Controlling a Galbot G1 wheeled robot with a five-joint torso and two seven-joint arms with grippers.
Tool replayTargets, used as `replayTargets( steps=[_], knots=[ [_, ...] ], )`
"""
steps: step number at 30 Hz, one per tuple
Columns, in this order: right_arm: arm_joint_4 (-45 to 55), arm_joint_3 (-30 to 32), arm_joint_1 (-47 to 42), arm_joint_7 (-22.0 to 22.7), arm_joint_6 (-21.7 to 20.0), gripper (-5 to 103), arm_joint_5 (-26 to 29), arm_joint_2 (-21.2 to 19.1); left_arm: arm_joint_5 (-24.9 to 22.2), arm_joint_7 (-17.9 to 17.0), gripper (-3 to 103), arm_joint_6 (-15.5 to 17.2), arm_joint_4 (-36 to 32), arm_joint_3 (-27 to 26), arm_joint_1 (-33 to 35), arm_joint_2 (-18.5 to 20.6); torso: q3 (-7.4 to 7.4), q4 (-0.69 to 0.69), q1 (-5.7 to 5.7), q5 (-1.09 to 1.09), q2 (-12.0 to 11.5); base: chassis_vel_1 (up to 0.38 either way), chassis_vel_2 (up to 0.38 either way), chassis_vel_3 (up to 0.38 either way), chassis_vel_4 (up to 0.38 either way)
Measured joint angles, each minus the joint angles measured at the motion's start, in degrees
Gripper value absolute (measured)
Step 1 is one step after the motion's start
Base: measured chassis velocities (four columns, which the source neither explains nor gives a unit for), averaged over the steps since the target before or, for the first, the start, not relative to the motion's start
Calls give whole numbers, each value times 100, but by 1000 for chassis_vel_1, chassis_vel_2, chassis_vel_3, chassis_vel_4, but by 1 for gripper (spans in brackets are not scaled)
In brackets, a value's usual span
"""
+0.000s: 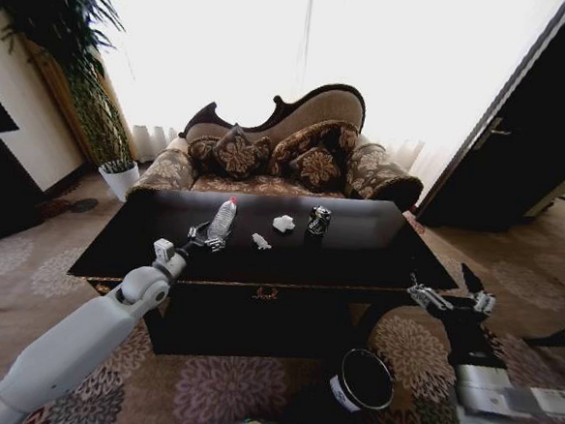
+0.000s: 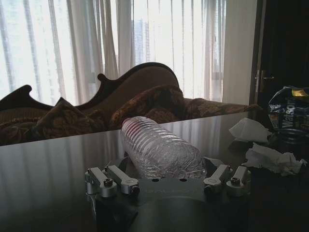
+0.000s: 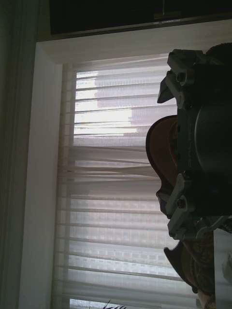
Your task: Move to the front of the table and place the trash on the table into the trash bin.
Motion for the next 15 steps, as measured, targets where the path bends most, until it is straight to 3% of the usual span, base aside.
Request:
replayTargets(
  steps=[4,6,10,15],
  knots=[
    [15,29,9,18,-8,100,37,-17,33,8,71,-31,126,-39,7,2,0,1,0,-1,0,0,0,0,0],
    [15,20,16,20,-11,100,37,-15,42,26,71,-58,144,-54,10,13,0,1,0,0,0,0,0,0,0],
    [5,-28,31,22,-21,100,11,8,55,54,53,-108,138,-118,68,43,0,0,0,0,0,0,0,0,0],
    [1,-22,23,21,-22,100,-6,7,96,56,43,-123,40,-162,163,90,0,1,0,0,0,0,0,0,0]
  ],
)
